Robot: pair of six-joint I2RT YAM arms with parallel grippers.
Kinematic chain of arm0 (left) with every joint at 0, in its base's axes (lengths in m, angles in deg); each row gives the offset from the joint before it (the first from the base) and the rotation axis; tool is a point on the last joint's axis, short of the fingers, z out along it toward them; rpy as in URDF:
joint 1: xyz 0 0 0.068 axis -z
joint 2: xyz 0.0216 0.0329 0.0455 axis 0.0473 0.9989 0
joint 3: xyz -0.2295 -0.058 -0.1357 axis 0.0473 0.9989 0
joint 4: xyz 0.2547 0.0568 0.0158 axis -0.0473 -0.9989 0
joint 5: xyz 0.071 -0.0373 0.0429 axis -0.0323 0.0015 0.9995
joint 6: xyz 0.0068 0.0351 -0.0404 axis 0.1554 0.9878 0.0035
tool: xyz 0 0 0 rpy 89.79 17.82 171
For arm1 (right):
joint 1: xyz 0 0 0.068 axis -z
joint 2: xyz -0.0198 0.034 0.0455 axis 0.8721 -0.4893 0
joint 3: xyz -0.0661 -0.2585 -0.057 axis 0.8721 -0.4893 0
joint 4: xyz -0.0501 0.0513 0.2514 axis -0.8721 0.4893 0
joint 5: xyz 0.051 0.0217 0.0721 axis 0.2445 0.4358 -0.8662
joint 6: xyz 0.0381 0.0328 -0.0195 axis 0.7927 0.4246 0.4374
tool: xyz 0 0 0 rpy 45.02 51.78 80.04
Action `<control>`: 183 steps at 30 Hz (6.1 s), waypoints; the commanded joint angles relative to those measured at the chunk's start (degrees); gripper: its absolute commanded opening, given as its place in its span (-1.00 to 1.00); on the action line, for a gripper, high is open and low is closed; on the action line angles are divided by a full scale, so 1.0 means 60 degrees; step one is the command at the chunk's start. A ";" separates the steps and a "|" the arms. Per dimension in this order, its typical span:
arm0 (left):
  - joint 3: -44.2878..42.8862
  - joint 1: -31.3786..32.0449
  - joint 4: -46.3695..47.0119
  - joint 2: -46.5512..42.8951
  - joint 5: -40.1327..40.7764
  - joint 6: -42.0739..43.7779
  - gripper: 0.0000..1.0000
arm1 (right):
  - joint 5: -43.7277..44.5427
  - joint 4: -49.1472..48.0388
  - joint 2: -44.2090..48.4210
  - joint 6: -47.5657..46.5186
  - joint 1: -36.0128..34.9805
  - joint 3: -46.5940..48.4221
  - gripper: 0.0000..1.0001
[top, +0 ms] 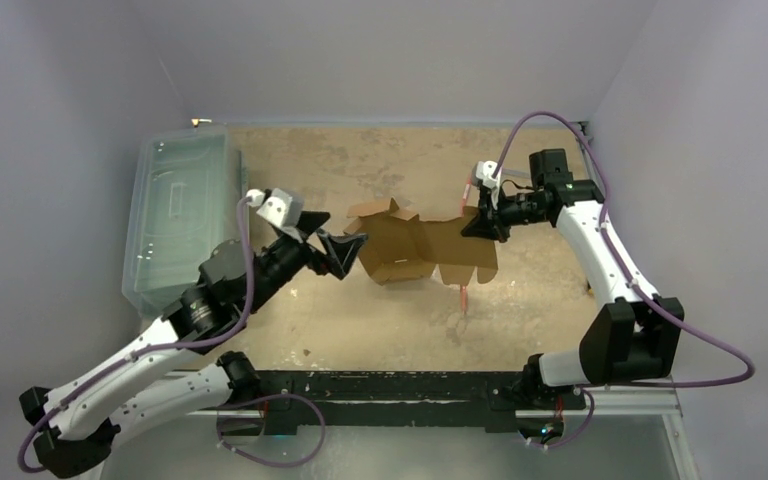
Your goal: Fold the paper box
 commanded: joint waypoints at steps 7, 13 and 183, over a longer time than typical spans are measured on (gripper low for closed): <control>0.0699 -0.1895 0.1941 0.0190 -0.1210 0.0370 0.92 | -0.0001 0.0735 0.0207 -0.0950 0.0001 0.0330 -1.00; 0.0675 -0.3249 0.2527 0.0818 -0.3703 0.1370 0.98 | 0.0080 0.0748 0.0191 -0.0963 -0.0008 0.0334 -1.00; 0.6890 -0.5158 0.8522 0.0724 -0.3615 -0.2139 -0.47 | -0.1368 -0.3054 0.4190 0.2594 -0.0193 -0.0899 -1.00</control>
